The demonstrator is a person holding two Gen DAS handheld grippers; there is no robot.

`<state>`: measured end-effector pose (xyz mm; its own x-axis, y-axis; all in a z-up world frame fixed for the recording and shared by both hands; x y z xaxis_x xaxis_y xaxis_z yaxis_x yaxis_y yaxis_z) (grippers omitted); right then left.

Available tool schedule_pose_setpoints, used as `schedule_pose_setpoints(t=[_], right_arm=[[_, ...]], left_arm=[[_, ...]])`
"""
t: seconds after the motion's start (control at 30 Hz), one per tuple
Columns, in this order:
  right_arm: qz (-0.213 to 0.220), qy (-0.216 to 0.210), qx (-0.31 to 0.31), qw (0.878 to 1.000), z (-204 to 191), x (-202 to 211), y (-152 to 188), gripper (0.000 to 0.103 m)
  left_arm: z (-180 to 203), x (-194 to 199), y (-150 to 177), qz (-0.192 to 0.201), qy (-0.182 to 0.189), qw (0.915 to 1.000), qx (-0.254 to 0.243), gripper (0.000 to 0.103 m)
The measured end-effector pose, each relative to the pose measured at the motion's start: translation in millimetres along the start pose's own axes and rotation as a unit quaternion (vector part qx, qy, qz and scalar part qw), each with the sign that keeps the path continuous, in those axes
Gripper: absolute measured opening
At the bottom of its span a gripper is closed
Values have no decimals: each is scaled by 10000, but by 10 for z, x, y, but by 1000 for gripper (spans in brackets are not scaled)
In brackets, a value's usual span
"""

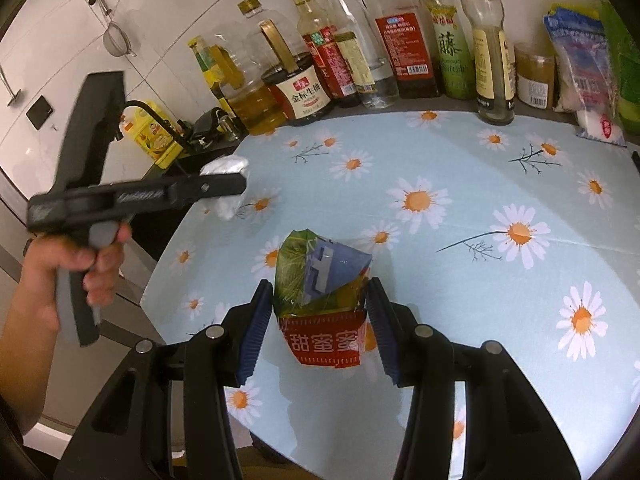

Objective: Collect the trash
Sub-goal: 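Carry the tissue bag and snack packet down to the bin and open both grippers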

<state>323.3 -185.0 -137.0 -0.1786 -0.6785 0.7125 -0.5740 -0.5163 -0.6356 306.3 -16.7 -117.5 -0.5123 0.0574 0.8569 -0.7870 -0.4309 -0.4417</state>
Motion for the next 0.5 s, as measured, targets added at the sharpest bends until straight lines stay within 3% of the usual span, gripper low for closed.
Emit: schedule_pose_setpoints(t=[0.23,0.5], right_arm=[[171,225,-74,9996,-401,116,121,49],[191,400,-259,9987,-927,66,398,49]], left_arm=[[-85,327,375,32,378,9990,-240,49],[-443,544,933,-169,655,9974,-252,49]])
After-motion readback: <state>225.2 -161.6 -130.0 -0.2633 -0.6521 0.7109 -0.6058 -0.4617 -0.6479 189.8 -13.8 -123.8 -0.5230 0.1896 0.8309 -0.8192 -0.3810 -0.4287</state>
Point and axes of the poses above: each gripper's, at about its wrist camera, not at the fingertips, and x roughly against the way its jaws point, z to its right, y to its underside, the point moved 5 cm from there along -x, roughly the way its jaws point, and after that the axes turned 12 degrees about x, right-handed, at the moved point
